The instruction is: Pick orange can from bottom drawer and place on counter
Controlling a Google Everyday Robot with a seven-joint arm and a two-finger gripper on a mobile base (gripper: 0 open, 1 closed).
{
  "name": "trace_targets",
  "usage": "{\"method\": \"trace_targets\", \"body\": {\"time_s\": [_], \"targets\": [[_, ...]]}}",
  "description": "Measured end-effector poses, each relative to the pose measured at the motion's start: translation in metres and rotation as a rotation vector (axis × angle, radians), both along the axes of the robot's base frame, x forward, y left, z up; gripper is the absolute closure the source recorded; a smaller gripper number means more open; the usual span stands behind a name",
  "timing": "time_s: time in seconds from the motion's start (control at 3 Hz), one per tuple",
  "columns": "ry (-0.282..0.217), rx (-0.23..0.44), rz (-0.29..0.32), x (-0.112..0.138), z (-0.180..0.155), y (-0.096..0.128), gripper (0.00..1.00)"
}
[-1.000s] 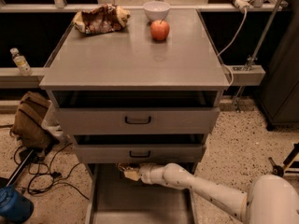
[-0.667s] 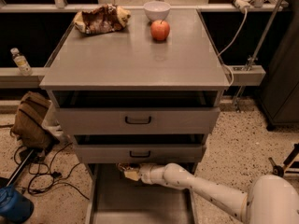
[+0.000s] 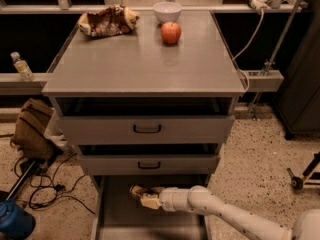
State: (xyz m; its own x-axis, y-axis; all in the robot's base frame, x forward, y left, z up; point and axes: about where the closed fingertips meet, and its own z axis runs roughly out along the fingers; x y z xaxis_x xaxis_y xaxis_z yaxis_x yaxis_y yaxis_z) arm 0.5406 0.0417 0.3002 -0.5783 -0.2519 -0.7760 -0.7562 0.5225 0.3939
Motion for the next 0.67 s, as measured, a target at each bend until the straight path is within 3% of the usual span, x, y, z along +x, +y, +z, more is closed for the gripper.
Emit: {"method": "trace_targets", "body": {"time_s": [0.33, 0.67], "targets": [[-0.071, -0.031, 0.017, -0.034, 0.036, -0.040, 1.00], [-0.227, -0.081, 0.007, -0.041, 0.113, -0.039, 1.00]]}}
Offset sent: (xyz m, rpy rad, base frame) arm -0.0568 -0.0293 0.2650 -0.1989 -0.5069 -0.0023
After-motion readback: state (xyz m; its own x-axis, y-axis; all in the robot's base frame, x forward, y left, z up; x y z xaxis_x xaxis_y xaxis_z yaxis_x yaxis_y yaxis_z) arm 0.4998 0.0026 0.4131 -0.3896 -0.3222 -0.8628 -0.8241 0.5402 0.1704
